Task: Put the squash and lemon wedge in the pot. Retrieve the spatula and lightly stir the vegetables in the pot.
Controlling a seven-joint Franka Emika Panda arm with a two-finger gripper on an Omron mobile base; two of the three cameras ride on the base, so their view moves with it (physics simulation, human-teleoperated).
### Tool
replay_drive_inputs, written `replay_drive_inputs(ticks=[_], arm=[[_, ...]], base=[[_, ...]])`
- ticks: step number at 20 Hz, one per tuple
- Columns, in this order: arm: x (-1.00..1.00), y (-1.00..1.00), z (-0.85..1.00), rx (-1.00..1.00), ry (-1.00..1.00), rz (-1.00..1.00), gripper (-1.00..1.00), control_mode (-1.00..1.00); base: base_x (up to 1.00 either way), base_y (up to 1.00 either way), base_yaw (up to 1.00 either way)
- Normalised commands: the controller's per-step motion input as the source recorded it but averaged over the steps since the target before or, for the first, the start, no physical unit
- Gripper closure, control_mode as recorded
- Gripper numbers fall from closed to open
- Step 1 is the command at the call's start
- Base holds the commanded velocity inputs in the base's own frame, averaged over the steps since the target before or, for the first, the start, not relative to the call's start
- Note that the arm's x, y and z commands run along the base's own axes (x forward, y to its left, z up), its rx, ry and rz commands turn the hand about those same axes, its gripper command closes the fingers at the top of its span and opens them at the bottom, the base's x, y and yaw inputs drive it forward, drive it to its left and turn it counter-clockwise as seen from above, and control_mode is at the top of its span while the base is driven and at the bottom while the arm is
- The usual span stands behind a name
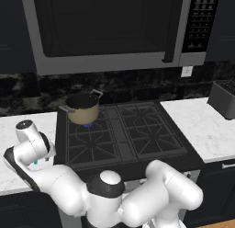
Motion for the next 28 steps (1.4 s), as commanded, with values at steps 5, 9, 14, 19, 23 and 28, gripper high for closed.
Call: replay_drive_inputs(ticks=[5, 9, 14, 19, 23, 28], arm=[[0.24, 0.07, -0.20, 0.00, -0.02, 0.00, -1.00, -1.00], [0.28, 0.18, -0.21, 0.00, 0.00, 0.00, -1.00, -1.00], [0.32, 0.30, -0.25, 0.00, 0.00, 0.00, -1.00, -1.00], [0.07, 0.01, -0.74, 0.00, 0.00, 0.00, 1.00, -1.00], [-0.10, -0.19, -1.00, 0.00, 0.00, 0.00, 1.00, -1.00], [-0.36, -0.61, -1.00, 0.03, 0.00, 0.00, 1.00, -1.00]], base=[[0.00, 0.00, 0.00], [0.00, 0.00, 0.00], [0.00, 0.00, 0.00], [0.00, 0.00, 0.00], [0.00, 0.00, 0.00], [0.00, 0.00, 0.00]])
